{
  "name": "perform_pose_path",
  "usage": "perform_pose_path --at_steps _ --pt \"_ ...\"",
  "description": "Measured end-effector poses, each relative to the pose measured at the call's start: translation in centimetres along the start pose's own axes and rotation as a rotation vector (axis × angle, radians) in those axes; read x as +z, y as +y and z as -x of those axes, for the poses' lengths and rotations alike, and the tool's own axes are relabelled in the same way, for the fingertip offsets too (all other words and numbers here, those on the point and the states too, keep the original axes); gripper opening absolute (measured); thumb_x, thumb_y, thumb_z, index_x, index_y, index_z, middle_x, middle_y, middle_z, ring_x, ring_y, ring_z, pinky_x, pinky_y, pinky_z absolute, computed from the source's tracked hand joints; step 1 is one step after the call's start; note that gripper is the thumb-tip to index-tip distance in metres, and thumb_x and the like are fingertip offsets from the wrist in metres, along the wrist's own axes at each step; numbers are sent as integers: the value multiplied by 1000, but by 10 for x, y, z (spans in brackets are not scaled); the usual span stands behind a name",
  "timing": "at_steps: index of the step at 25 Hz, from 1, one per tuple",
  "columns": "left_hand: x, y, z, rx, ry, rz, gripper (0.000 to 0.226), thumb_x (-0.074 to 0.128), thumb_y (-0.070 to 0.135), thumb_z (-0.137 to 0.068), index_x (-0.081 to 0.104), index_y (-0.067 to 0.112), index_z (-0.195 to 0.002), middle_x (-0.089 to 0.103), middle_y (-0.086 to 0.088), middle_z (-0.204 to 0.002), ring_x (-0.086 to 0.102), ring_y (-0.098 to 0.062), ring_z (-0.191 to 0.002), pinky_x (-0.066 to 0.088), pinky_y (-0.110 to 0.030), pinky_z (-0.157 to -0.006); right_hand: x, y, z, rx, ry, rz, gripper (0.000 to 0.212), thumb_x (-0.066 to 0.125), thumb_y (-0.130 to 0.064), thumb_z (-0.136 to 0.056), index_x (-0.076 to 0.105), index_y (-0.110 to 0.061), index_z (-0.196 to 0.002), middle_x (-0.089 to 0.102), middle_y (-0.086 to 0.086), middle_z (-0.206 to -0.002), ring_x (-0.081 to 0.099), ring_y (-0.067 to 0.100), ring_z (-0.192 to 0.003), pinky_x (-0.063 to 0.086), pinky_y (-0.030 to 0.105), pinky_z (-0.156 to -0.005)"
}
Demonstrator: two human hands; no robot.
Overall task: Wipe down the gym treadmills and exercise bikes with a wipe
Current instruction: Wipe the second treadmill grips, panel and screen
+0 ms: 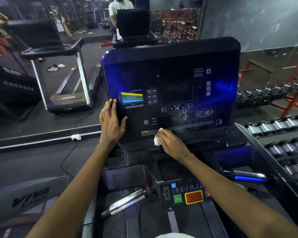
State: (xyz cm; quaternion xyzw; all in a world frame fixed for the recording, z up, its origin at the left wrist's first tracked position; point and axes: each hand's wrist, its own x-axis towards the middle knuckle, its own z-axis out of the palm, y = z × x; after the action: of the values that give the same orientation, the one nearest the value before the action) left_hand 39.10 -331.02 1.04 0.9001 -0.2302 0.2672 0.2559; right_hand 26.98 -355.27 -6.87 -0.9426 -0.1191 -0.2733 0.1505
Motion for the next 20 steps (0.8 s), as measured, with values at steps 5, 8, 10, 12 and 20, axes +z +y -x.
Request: perform_pose_path --at_steps 5,8,10,12,20 --pt "-2 2 2 2 -6 16 76 63 30 -92 24 7 -153 23 -15 -157 22 -31 -146 21 -47 -118 11 -2 -2 47 -94 231 57 34 -17 -104 12 -8 -156 5 5 -165 1 16 -152 15 40 -123" --pt "-5 -3 0 31 -16 -4 78 64 31 -92 23 6 -153 22 -14 -158 21 -30 -146 22 -47 -117 -2 -13 -49 237 -4 188 63 32 -26 -105 1 -7 -156 -6 7 -165 -7 17 -152 9 42 -124" --pt "-7 -5 -5 39 -15 -16 80 64 31 -92 21 5 -154 20 -12 -161 21 -28 -147 22 -44 -117 -8 -24 -80 279 39 134 70 34 -35 -104 0 -3 -156 -7 12 -164 -9 21 -152 3 42 -124" --pt "-10 -8 -12 56 -14 -20 79 64 30 -92 21 5 -154 20 -11 -161 22 -27 -147 24 -45 -116 -11 -31 -100 192 44 151 74 35 -42 -103 2 -2 -155 -6 13 -164 -9 22 -152 3 42 -124" --pt "-36 -2 -63 82 -13 -91 74 58 34 -96 21 9 -155 20 -9 -162 21 -25 -148 22 -46 -117 -47 -42 -191 128 123 181 73 32 -45 -102 6 -4 -156 -1 11 -165 -4 21 -152 3 42 -124"
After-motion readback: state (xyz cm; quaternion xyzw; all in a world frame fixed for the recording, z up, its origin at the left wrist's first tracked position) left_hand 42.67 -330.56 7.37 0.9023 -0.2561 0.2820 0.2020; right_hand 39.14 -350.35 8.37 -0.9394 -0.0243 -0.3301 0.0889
